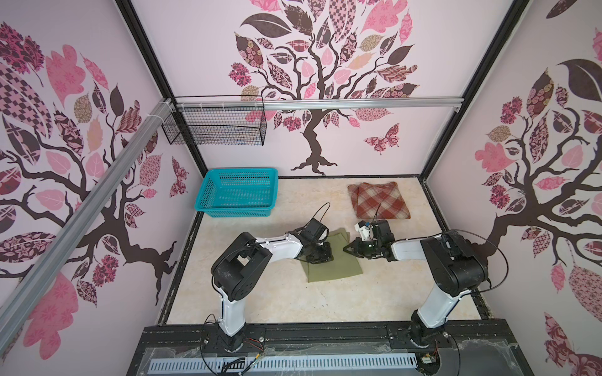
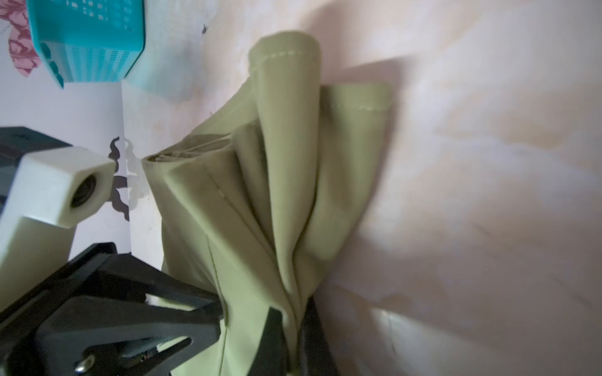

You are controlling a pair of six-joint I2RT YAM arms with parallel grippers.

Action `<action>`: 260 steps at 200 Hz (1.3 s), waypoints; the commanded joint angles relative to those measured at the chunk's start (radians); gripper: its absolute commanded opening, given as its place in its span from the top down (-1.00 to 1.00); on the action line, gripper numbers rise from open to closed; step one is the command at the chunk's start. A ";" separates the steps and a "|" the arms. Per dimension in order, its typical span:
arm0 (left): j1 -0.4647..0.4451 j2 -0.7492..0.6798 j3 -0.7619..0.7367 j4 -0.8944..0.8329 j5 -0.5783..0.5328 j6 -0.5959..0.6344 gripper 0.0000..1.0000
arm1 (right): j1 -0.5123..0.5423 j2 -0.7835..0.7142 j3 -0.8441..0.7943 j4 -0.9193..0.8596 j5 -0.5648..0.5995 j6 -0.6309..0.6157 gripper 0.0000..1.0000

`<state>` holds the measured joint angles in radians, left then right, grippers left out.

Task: Fold and stack the skirts
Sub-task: 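Grasp the olive skirt's edge with the right gripper while the left gripper holds it down, then lift the olive skirt with the right gripper and carry it onto the plaid skirt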

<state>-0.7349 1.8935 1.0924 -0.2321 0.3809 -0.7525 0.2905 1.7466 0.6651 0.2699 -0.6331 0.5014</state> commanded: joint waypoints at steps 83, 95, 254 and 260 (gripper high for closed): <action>0.119 -0.236 -0.083 -0.063 -0.038 0.011 0.59 | 0.013 -0.119 0.239 -0.372 0.113 -0.122 1.00; 0.126 -0.260 -0.101 -0.073 -0.048 0.017 0.59 | 0.011 -0.113 0.268 -0.401 0.129 -0.142 1.00; 0.138 -0.379 -0.167 -0.097 -0.080 0.037 0.58 | -0.078 0.175 0.887 -0.805 0.231 -0.452 1.00; 0.139 -0.379 -0.169 -0.098 -0.079 0.038 0.58 | -0.082 0.191 0.919 -0.819 0.230 -0.460 1.00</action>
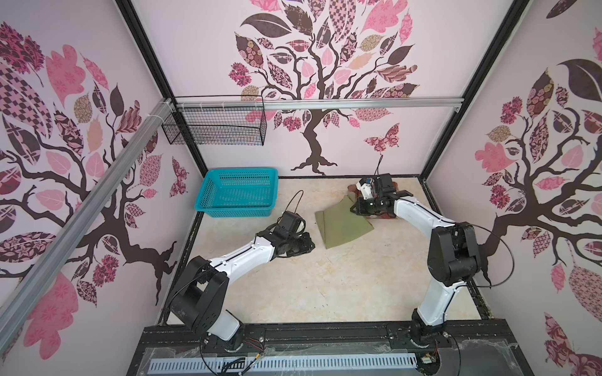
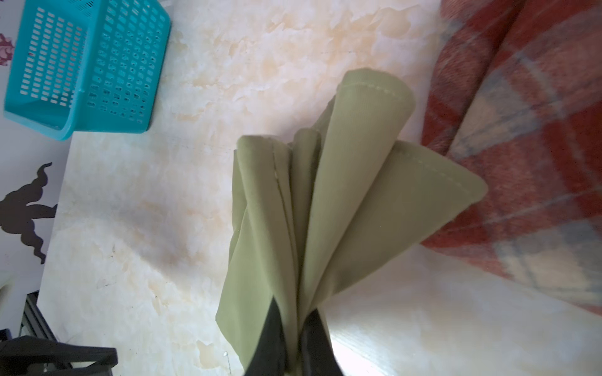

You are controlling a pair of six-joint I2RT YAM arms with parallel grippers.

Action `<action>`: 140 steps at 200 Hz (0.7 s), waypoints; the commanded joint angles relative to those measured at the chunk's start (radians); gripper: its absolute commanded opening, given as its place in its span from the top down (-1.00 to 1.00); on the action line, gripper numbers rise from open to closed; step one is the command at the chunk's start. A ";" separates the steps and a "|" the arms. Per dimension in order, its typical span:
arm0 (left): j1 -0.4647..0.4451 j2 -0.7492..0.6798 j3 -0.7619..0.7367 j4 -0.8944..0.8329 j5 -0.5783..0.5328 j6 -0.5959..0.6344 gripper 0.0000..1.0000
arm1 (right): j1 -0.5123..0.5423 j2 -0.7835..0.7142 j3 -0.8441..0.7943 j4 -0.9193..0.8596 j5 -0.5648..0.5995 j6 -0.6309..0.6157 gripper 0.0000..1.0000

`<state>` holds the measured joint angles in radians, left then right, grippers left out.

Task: Fold and stack the skirts
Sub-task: 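Lift the olive skirt with the right gripper and carry it onto the plaid skirt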

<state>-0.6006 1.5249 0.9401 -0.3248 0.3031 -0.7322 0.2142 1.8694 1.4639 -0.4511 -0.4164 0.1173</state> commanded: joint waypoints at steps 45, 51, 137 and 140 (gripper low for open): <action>0.010 -0.003 -0.017 -0.007 -0.009 0.013 0.58 | -0.062 0.161 0.303 -0.169 -0.045 -0.106 1.00; 0.010 -0.003 -0.017 -0.007 -0.010 0.013 0.58 | -0.072 0.171 0.323 -0.177 -0.057 -0.109 1.00; 0.010 0.028 -0.018 -0.010 -0.020 0.001 0.58 | -0.156 0.287 0.598 -0.320 -0.130 -0.153 1.00; 0.010 0.030 -0.017 -0.010 -0.019 0.001 0.58 | -0.160 0.287 0.604 -0.323 -0.133 -0.152 1.00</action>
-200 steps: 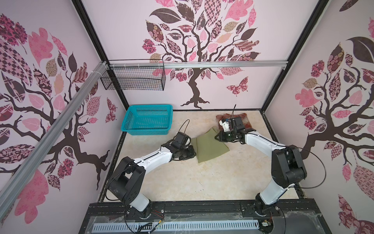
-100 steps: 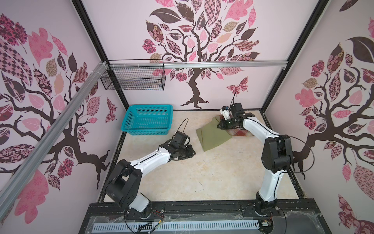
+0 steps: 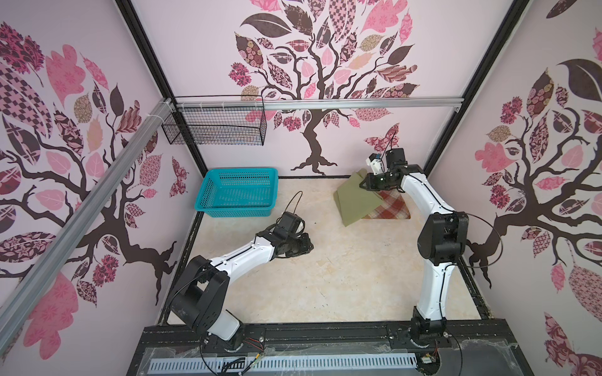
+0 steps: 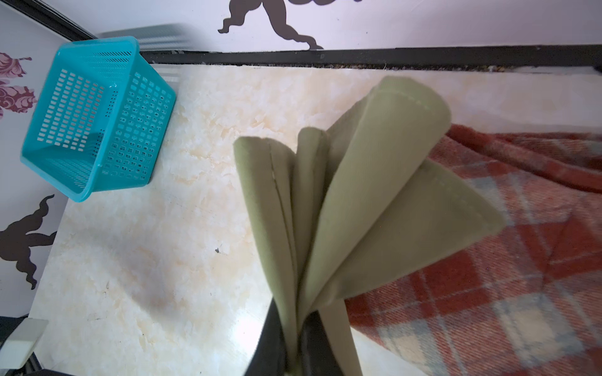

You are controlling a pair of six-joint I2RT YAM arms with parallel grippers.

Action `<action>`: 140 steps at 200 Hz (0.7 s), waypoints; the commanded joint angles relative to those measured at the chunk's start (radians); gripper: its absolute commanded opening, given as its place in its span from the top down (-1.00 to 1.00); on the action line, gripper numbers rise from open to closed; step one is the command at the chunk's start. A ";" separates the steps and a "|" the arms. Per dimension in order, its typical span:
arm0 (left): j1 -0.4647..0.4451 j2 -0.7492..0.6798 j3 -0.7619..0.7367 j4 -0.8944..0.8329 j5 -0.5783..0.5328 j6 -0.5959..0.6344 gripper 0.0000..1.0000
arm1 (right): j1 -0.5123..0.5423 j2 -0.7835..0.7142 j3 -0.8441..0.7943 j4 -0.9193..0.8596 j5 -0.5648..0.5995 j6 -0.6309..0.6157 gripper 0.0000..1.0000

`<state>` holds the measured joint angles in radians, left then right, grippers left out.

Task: Fold and stack the skirts
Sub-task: 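Lift the olive skirt with the right gripper and carry it onto the plaid skirt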

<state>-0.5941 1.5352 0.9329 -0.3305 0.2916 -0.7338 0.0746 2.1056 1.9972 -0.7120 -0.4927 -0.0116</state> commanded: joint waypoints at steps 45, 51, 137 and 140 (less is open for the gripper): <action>0.004 0.036 0.005 -0.010 -0.006 0.002 0.58 | -0.077 0.051 0.100 -0.051 -0.126 0.008 1.00; 0.004 0.038 0.005 -0.011 -0.008 0.001 0.58 | -0.083 0.052 0.100 -0.047 -0.140 0.011 1.00; 0.004 0.062 0.044 -0.054 -0.005 0.009 0.58 | -0.214 0.085 0.104 -0.008 -0.295 0.059 1.00; 0.004 0.065 0.047 -0.058 -0.004 0.011 0.58 | -0.218 0.087 0.105 -0.006 -0.298 0.058 1.00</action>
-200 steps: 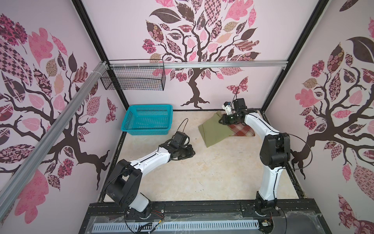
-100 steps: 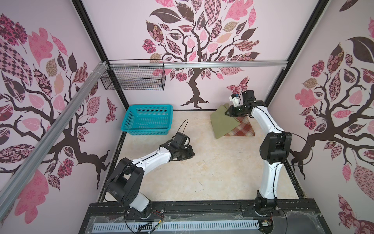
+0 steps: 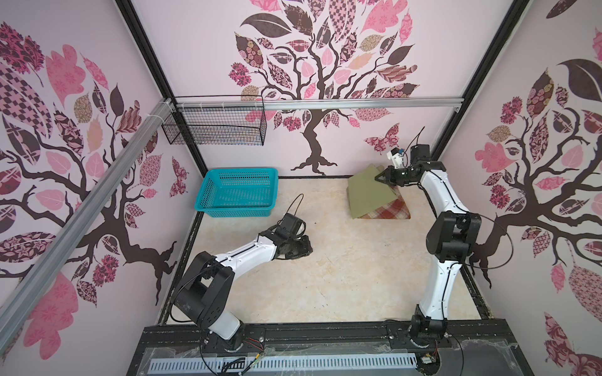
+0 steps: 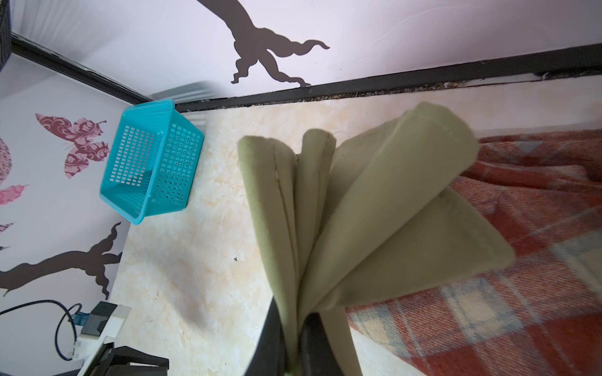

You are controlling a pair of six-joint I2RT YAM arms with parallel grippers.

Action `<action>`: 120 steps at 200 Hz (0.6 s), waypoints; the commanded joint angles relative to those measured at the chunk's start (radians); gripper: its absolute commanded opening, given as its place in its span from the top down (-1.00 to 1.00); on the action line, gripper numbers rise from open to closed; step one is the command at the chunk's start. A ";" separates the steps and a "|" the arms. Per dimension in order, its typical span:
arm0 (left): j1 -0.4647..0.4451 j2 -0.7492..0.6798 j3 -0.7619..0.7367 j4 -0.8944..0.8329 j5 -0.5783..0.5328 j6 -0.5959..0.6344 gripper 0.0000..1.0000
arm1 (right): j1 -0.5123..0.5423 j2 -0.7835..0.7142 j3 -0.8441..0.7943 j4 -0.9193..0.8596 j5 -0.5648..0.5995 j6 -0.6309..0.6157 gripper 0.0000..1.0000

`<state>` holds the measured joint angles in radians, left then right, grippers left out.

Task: Fold and stack the skirts
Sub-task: 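Lift the olive skirt with the right gripper and carry it onto the plaid skirt, then lower the olive skirt onto the plaid skirt and open the right gripper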

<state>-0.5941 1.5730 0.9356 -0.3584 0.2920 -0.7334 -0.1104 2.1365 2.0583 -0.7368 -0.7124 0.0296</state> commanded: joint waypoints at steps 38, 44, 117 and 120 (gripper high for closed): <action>0.005 0.020 0.067 -0.058 0.005 0.010 0.58 | -0.081 0.090 0.039 0.013 -0.111 0.010 1.00; 0.004 0.014 0.068 -0.057 0.000 0.009 0.58 | -0.087 0.097 0.039 0.017 -0.120 0.014 1.00; 0.004 0.013 0.099 -0.086 -0.014 0.006 0.58 | -0.133 0.181 0.096 0.007 -0.141 0.013 1.00; 0.005 0.013 0.101 -0.087 -0.014 0.006 0.58 | -0.134 0.183 0.097 0.007 -0.141 0.013 1.00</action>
<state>-0.5941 1.5978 0.9951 -0.4274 0.2893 -0.7330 -0.2317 2.2692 2.0960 -0.7296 -0.8249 0.0467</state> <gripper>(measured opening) 0.209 0.080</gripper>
